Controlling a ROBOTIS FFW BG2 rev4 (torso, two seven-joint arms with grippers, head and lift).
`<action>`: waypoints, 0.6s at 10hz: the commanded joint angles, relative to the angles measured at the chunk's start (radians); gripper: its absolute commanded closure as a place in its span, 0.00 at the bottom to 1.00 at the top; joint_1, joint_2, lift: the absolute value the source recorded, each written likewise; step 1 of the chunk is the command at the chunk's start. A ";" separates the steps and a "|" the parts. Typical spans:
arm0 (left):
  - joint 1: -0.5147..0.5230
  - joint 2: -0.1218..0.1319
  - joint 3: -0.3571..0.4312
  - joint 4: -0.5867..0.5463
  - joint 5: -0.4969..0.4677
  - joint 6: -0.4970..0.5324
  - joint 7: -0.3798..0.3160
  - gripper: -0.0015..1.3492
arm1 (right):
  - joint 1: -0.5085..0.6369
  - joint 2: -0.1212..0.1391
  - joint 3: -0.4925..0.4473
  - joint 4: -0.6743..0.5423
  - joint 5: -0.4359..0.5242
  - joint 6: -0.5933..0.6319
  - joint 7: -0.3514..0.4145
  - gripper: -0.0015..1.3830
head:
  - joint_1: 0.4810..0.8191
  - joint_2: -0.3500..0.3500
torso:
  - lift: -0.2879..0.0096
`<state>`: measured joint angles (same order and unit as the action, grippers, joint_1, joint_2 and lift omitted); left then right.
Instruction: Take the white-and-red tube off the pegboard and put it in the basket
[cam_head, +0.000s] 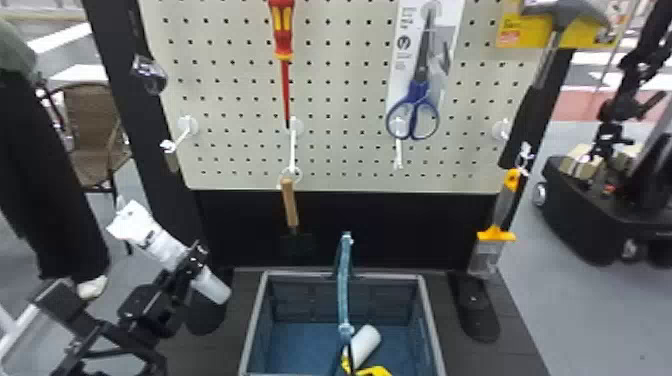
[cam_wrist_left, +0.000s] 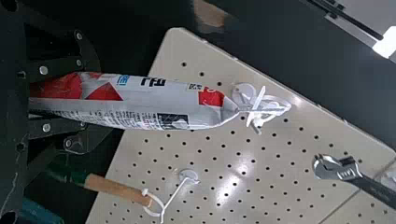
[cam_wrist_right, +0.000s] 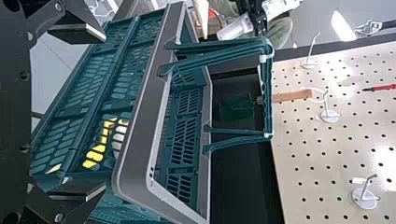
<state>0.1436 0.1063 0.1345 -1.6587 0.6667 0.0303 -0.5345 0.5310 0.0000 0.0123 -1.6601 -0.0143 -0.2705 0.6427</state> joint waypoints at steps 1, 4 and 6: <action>0.027 -0.007 -0.019 -0.036 0.060 0.060 0.007 0.89 | 0.000 0.001 0.000 0.002 0.001 0.002 0.000 0.13 | 0.20 0.50 | 0.63; 0.035 -0.007 -0.059 -0.048 0.157 0.158 0.010 0.89 | 0.000 0.001 0.000 0.002 0.001 0.005 0.000 0.13 | 0.20 0.50 | 0.63; 0.031 -0.007 -0.081 -0.048 0.188 0.191 0.010 0.89 | -0.002 0.001 0.002 0.004 0.001 0.005 0.000 0.13 | 0.20 0.50 | 0.63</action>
<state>0.1763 0.0997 0.0603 -1.7075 0.8455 0.2135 -0.5246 0.5303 0.0000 0.0123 -1.6571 -0.0138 -0.2654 0.6427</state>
